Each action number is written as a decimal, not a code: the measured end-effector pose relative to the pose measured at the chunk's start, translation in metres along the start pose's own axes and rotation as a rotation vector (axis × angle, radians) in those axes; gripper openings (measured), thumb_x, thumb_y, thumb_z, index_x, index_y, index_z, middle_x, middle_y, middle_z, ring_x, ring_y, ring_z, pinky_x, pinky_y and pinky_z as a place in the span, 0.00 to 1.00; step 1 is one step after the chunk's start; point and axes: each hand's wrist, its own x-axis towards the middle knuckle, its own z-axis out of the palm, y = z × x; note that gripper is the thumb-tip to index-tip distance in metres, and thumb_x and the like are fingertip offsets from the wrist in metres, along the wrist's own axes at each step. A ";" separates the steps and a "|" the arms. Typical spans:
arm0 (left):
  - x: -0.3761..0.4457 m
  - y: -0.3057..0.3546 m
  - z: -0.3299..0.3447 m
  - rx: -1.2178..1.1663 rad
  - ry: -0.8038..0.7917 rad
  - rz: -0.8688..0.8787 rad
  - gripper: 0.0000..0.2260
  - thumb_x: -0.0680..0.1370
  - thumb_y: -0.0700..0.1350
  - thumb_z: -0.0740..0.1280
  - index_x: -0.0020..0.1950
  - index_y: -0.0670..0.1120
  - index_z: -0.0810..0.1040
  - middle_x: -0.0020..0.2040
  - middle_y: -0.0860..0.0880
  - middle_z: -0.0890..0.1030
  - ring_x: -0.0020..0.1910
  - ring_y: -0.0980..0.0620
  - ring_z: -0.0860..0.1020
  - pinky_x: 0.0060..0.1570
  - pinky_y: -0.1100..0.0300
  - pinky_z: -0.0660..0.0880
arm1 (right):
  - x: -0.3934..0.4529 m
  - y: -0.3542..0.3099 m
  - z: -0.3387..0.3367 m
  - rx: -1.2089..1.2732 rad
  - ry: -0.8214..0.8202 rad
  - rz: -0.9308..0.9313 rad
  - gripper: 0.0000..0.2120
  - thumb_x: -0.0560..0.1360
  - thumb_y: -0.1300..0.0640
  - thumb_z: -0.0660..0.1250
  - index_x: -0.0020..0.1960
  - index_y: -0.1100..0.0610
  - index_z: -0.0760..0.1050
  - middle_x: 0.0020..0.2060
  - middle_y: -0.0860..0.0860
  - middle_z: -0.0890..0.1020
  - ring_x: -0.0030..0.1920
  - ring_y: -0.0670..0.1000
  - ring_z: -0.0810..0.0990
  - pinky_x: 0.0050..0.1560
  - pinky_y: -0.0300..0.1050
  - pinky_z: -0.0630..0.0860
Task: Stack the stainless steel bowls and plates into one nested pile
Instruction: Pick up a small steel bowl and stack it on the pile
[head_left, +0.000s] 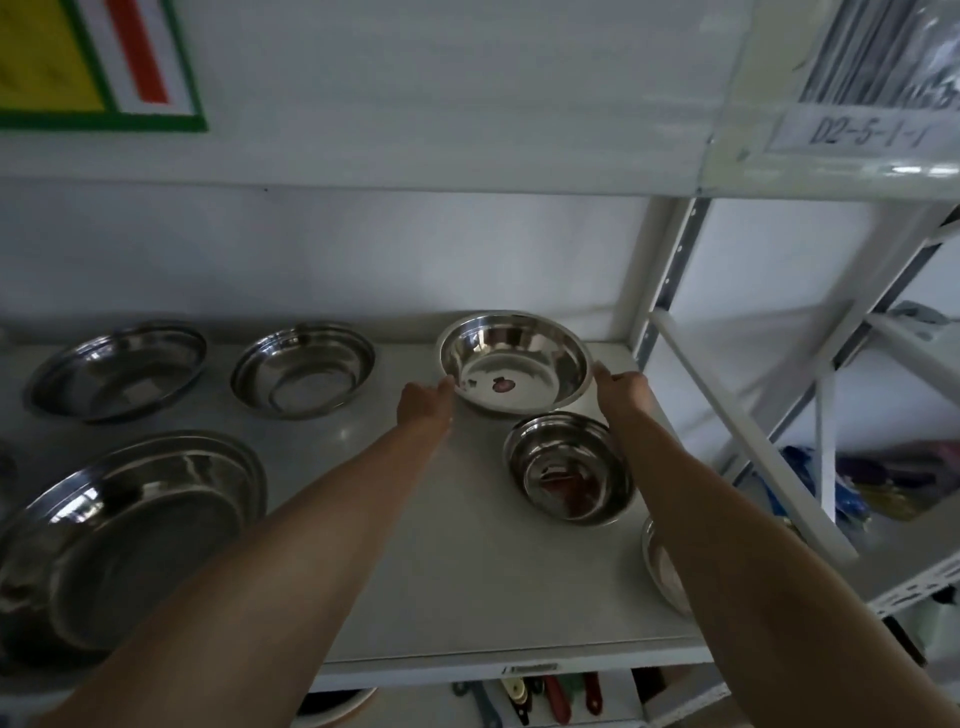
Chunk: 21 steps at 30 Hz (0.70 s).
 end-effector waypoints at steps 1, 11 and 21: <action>0.003 -0.001 0.003 -0.016 0.004 -0.016 0.21 0.74 0.53 0.64 0.48 0.33 0.77 0.29 0.43 0.75 0.24 0.44 0.76 0.32 0.58 0.74 | 0.004 0.001 0.001 -0.013 -0.018 0.019 0.26 0.78 0.38 0.59 0.47 0.62 0.76 0.41 0.58 0.79 0.42 0.57 0.77 0.43 0.46 0.70; 0.031 -0.004 0.031 -0.220 -0.015 -0.118 0.17 0.77 0.49 0.65 0.58 0.37 0.75 0.44 0.40 0.78 0.31 0.48 0.76 0.28 0.58 0.75 | 0.042 0.000 0.031 0.045 -0.176 0.068 0.34 0.76 0.35 0.58 0.59 0.66 0.77 0.52 0.63 0.83 0.50 0.61 0.81 0.48 0.51 0.76; 0.040 0.001 0.041 -0.304 -0.011 -0.104 0.03 0.78 0.37 0.63 0.46 0.41 0.76 0.38 0.42 0.78 0.31 0.48 0.75 0.27 0.60 0.74 | 0.053 -0.005 0.036 0.169 -0.188 0.062 0.22 0.78 0.47 0.61 0.55 0.65 0.79 0.45 0.63 0.84 0.47 0.63 0.84 0.51 0.58 0.81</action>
